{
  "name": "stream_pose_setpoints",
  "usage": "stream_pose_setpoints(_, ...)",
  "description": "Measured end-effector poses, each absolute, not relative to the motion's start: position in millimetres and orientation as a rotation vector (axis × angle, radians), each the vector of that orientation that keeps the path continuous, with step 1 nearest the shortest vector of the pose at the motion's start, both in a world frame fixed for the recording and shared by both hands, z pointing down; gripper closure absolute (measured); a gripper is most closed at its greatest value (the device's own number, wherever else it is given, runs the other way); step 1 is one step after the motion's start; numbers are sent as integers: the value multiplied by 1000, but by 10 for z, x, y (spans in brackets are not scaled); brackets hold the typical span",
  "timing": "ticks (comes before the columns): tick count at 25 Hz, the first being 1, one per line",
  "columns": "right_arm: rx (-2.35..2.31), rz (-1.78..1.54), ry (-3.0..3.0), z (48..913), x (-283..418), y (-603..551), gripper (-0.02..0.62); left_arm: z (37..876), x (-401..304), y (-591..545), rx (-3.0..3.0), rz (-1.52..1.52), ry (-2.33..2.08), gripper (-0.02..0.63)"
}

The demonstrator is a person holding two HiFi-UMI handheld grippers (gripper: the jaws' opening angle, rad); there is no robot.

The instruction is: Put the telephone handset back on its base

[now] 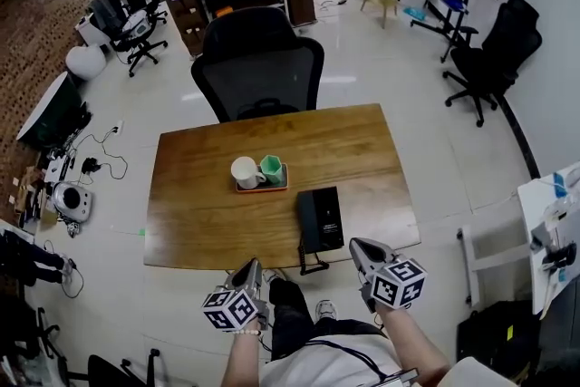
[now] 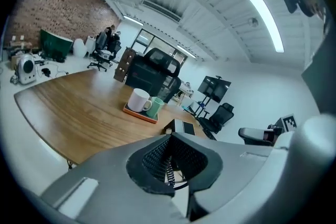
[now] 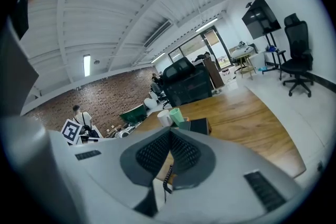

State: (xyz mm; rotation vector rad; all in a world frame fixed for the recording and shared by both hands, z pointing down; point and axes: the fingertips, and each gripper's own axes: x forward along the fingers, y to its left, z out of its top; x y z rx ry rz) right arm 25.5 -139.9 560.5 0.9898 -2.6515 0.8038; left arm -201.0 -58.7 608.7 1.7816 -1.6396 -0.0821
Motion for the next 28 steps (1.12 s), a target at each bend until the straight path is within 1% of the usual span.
stream_pose_setpoints(7, 964, 723, -2641, 5593, 261, -1052, 595, 5975, -1489, -266, 1811, -26, -1652, 623)
stream_pose_setpoints(12, 940, 742, -2642, 5597, 290, -821, 595, 5915, -1373, -209, 1821, -33, -1662, 623)
stream_pose_setpoints(18, 973, 676, -2652, 5511, 394, -785, 595, 5837, -1197, -264, 1874, -17, -1630, 623)
stream_pose_setpoints(28, 972, 674, -2647, 5519, 425, -766, 595, 5849, -1181, -249, 1862, -21, -1631, 623)
